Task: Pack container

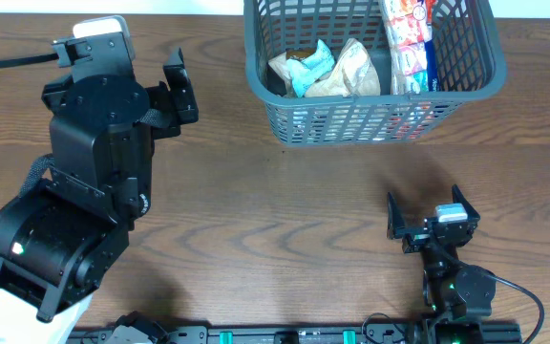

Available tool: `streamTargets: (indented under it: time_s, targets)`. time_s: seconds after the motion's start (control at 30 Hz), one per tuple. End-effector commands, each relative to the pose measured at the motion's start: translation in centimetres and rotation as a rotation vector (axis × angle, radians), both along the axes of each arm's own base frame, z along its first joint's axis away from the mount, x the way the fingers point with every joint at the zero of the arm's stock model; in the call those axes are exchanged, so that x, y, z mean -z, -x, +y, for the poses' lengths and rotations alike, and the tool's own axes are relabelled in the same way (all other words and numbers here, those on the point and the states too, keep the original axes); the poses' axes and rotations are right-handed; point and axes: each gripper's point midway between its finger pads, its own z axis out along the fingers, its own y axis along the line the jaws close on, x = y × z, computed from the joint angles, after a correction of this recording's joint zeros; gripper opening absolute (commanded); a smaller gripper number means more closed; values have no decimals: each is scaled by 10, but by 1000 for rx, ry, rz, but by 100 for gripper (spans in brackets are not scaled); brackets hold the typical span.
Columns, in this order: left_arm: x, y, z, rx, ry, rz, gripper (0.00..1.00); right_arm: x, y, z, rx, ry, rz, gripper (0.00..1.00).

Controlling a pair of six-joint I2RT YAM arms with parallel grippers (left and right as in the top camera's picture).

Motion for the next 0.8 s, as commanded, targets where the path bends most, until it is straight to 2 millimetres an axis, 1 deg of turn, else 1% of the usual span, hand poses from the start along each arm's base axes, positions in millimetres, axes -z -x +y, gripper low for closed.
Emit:
streamTargets:
  time_s: [0.0, 0.13, 0.2, 0.33, 0.43, 0.63, 0.7, 0.77]
  targets:
    - [5, 3, 5, -11, -36, 31, 99, 0, 0, -4, 18, 15, -1, 99]
    - [18, 11, 7, -1, -64, 91, 99, 0, 0, -4, 18, 15, -1, 99]
    - [22, 14, 9, 2, -76, 101, 99, 0, 0, -4, 18, 15, -1, 99]
    - [26, 23, 24, -20, -58, 88, 99, 0, 0, -4, 18, 15, -1, 99]
    - [27, 25, 36, -23, 8, 36, 99, 0, 0, -4, 18, 15, -1, 99]
    - [29, 26, 48, 61, 80, -150, 99, 0, 0, -4, 18, 15, -1, 99]
    - [33, 31, 56, 61, 87, -214, 99, 0, 0, -4, 18, 15, -1, 99]
    - [45, 39, 69, 22, 87, -257, 99, 0, 0, -4, 18, 15, -1, 99]
